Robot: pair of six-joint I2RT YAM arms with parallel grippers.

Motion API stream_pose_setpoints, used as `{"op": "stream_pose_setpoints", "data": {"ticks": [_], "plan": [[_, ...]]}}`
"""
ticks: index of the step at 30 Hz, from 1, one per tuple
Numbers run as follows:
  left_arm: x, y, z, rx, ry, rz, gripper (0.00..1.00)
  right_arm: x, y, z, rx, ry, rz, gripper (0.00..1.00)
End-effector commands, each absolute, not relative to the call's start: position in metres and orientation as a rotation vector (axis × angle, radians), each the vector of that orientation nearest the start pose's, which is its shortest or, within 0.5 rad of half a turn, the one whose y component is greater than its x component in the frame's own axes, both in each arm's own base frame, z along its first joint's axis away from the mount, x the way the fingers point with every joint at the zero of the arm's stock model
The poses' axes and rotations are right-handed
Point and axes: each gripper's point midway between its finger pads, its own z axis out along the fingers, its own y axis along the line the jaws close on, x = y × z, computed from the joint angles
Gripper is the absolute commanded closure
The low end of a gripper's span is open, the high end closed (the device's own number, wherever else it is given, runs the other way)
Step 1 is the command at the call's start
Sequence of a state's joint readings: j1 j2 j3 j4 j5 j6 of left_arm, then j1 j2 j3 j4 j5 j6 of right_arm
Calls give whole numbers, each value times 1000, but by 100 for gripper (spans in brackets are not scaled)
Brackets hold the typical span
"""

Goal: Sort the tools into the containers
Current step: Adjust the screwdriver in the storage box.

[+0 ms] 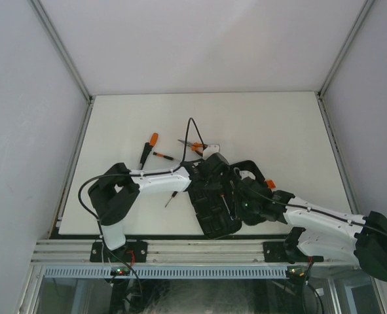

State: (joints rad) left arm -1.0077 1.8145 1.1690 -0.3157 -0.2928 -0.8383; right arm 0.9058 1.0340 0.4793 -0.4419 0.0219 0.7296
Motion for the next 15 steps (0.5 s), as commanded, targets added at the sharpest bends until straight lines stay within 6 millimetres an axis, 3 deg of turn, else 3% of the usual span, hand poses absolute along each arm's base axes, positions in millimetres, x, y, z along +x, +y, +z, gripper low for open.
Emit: {"op": "stream_pose_setpoints", "data": {"ticks": [1, 7, 15], "plan": [[257, -363, 46, 79, 2516, -404, 73, 130, 205, 36, -234, 2651, 568, 85], [255, -361, 44, 82, 2520, -398, 73, 130, 202, 30, -221, 2676, 536, 89], [251, -360, 35, 106, 2542, -393, 78, 120, 172, 17, -110, 2777, 332, 100]]}}
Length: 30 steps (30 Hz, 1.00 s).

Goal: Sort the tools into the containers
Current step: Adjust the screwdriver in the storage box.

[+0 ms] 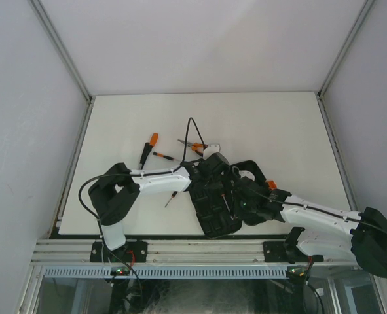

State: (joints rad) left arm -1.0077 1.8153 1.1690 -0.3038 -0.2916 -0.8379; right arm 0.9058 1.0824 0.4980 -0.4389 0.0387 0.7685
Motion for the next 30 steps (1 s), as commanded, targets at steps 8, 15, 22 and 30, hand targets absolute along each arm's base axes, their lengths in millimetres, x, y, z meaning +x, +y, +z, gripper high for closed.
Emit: {"op": "stream_pose_setpoints", "data": {"ticks": [8, 15, 22, 30], "plan": [[244, -358, 21, 130, 2585, -382, 79, 106, 159, -3, -96, 2866, 192, 100], [239, -356, 11, 153, 2613, -371, 79, 93, 142, -22, -62, 2923, 53, 100], [239, -358, 7, 181, 2629, -356, 80, 85, 135, -35, -45, 2951, -30, 100], [237, -354, 4, 194, 2637, -341, 80, 78, 134, -44, -68, 2975, -88, 100]]}}
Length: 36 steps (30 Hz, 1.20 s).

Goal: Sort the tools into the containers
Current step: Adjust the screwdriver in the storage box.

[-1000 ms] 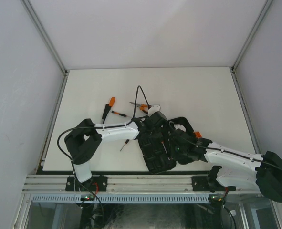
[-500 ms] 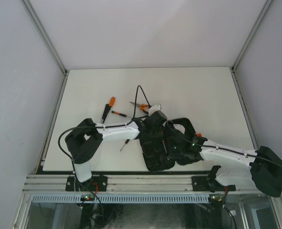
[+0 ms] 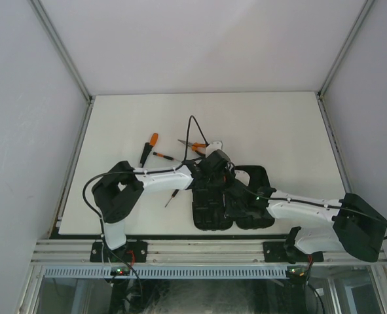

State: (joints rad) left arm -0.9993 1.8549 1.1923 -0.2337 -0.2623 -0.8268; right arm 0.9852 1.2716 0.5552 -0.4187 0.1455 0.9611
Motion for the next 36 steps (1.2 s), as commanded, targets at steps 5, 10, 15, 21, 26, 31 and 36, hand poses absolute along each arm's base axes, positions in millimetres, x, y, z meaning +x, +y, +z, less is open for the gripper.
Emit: {"op": "stream_pose_setpoints", "data": {"ticks": [5, 10, 15, 21, 26, 31, 36], "plan": [[234, -341, 12, 174, 2620, -329, 80, 83, 142, -27, -50, 2920, 7, 100], [229, -313, 21, 121, 2604, -312, 80, 91, 144, -3, -53, 2858, 131, 100], [216, -290, 24, 74, 2609, -312, 80, 99, 149, 15, -101, 2814, 267, 100], [210, -280, 39, 47, 2591, -347, 78, 103, 162, 23, -162, 2802, 366, 98], [224, -292, 86, 75, 2484, -434, 64, 105, 165, 27, -192, 2792, 383, 93], [240, -309, 120, 122, 2414, -481, 49, 108, 165, 29, -201, 2774, 385, 88], [253, -332, 132, 175, 2382, -515, 47, 116, 167, 35, -178, 2738, 420, 78]]}}
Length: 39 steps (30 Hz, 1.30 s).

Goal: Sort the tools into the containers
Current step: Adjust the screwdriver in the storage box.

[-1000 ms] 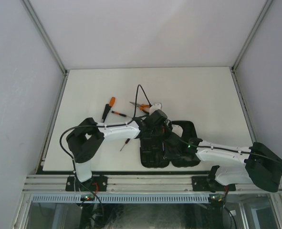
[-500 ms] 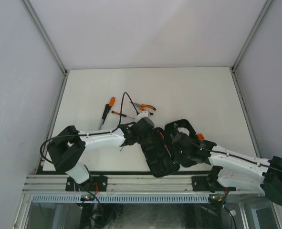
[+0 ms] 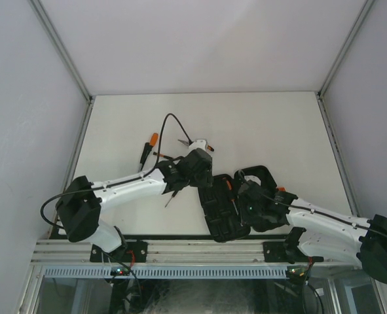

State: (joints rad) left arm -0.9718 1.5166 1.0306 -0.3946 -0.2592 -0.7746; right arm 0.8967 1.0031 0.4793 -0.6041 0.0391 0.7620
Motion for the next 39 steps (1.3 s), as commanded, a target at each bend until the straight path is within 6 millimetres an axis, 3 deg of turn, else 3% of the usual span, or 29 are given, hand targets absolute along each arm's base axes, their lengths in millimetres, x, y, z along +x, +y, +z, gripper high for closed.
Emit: {"op": "stream_pose_setpoints", "data": {"ticks": [1, 10, 18, 23, 30, 35, 39], "plan": [[256, -334, 131, 182, 2377, -512, 47, 118, 169, 38, -171, 2725, 437, 76], [253, -353, 98, 257, 2425, -583, 47, 128, 178, 66, -153, 2593, 578, 67], [238, -326, 76, 242, 2458, -535, 48, 152, 140, 70, 117, 2525, 422, 67], [225, -307, 61, 216, 2492, -501, 48, 162, 139, 60, 126, 2580, 426, 67], [219, -287, 75, 167, 2462, -490, 48, 172, 175, 57, -48, 2585, 599, 69], [220, -276, 90, 154, 2436, -462, 47, 175, 188, 51, -119, 2594, 656, 71], [227, -278, 103, 157, 2414, -457, 47, 175, 194, 48, -148, 2604, 683, 72]]}}
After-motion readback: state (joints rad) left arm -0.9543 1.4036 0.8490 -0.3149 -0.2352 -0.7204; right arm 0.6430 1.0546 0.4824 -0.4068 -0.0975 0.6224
